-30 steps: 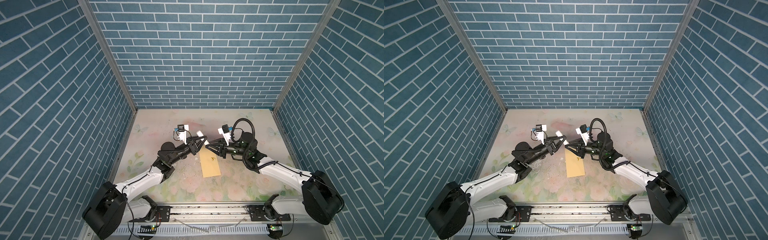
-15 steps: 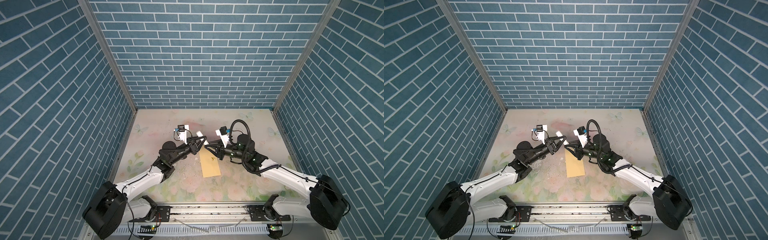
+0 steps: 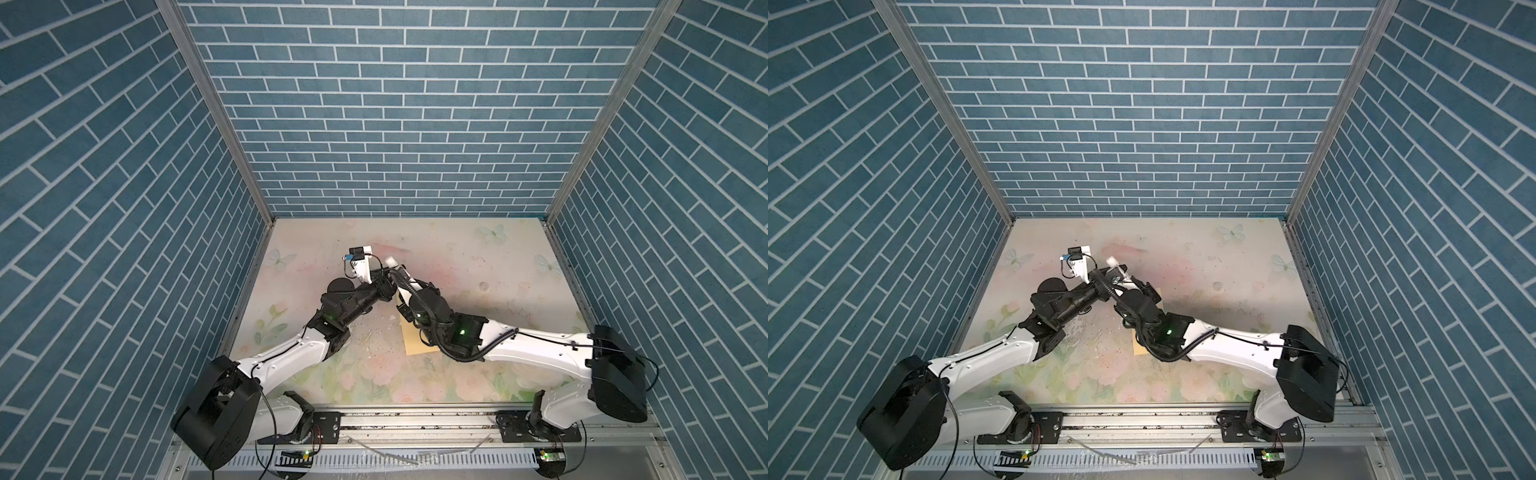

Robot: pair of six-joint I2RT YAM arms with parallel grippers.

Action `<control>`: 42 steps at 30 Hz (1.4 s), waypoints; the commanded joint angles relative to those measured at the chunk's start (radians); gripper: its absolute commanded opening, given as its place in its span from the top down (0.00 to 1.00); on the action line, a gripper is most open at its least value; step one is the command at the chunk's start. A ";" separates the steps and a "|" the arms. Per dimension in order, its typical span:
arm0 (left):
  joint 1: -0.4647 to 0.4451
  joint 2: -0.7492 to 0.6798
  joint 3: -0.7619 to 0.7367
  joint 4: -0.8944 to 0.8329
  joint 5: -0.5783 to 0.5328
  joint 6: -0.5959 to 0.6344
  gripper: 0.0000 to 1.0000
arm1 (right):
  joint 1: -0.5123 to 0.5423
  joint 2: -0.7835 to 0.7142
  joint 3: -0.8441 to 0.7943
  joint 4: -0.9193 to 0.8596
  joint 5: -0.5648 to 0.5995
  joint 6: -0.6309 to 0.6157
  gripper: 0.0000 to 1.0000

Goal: Place the letter into the envelope and seal it

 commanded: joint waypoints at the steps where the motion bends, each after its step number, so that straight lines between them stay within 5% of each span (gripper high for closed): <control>1: -0.024 -0.012 0.011 0.010 0.096 0.004 1.00 | -0.009 0.055 0.058 0.147 0.295 -0.192 1.00; 7: -0.024 -0.025 0.005 0.007 0.096 0.005 1.00 | -0.019 -0.024 0.017 0.054 0.101 -0.067 1.00; 13: -0.017 -0.062 0.014 -0.014 0.115 0.004 1.00 | -0.216 -0.230 -0.082 -0.117 -0.674 0.226 0.50; 16: -0.008 -0.081 0.024 -0.023 0.145 -0.006 1.00 | -0.316 -0.288 -0.153 -0.052 -1.010 0.317 0.45; 22: -0.004 -0.091 0.052 -0.040 0.206 -0.014 1.00 | -0.426 -0.303 -0.212 0.056 -1.375 0.433 0.45; 32: -0.004 -0.078 0.067 -0.027 0.246 -0.030 1.00 | -0.488 -0.259 -0.253 0.228 -1.521 0.551 0.57; 42: -0.004 -0.051 0.063 -0.002 0.256 -0.045 1.00 | -0.495 -0.236 -0.257 0.290 -1.544 0.595 0.88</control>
